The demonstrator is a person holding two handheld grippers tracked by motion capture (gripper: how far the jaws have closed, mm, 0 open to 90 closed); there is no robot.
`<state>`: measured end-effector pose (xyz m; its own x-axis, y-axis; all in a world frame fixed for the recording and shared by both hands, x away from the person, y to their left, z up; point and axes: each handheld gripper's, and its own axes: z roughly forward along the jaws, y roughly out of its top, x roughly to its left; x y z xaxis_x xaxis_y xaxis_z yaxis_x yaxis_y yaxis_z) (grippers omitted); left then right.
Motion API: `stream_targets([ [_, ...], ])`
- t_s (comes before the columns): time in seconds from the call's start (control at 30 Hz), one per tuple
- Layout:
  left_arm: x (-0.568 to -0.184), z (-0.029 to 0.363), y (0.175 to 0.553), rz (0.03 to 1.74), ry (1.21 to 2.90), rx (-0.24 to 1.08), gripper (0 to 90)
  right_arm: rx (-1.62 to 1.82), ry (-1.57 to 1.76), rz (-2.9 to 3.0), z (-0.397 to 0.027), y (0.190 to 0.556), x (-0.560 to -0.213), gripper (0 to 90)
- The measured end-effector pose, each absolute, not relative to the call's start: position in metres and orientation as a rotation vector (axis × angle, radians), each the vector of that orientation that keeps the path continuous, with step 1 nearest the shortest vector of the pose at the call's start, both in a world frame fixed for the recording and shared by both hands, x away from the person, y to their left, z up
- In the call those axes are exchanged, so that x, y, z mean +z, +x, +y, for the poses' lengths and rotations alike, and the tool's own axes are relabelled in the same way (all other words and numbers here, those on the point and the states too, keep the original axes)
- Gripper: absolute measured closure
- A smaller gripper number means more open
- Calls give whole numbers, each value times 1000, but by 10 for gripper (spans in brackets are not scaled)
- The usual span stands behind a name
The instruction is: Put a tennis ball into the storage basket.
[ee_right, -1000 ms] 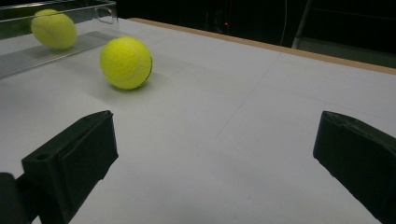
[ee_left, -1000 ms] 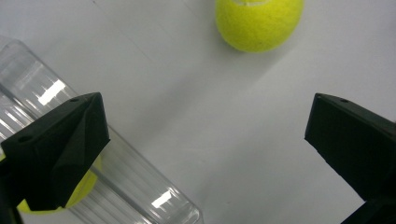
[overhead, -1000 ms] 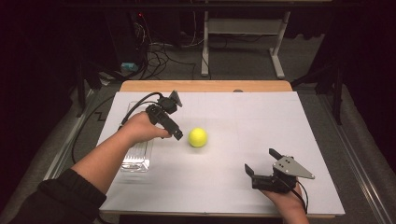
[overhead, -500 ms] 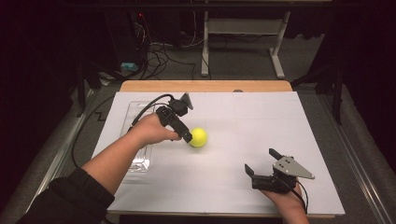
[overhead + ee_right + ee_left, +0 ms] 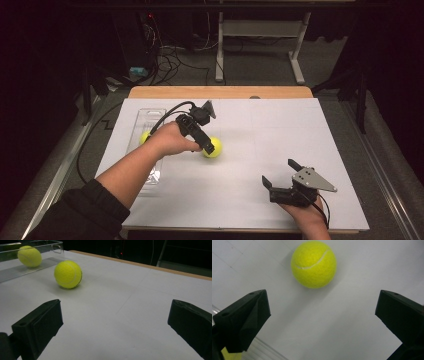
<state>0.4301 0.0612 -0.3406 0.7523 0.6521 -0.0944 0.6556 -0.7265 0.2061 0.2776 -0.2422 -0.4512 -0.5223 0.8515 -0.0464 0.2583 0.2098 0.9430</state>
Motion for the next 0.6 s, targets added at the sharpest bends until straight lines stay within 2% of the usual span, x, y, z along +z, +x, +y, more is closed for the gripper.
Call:
stream_targets([
  [0.6,-347,46,439,1050,2718,-16,7,1320,1023,1905,-243,278,-451,0],
])
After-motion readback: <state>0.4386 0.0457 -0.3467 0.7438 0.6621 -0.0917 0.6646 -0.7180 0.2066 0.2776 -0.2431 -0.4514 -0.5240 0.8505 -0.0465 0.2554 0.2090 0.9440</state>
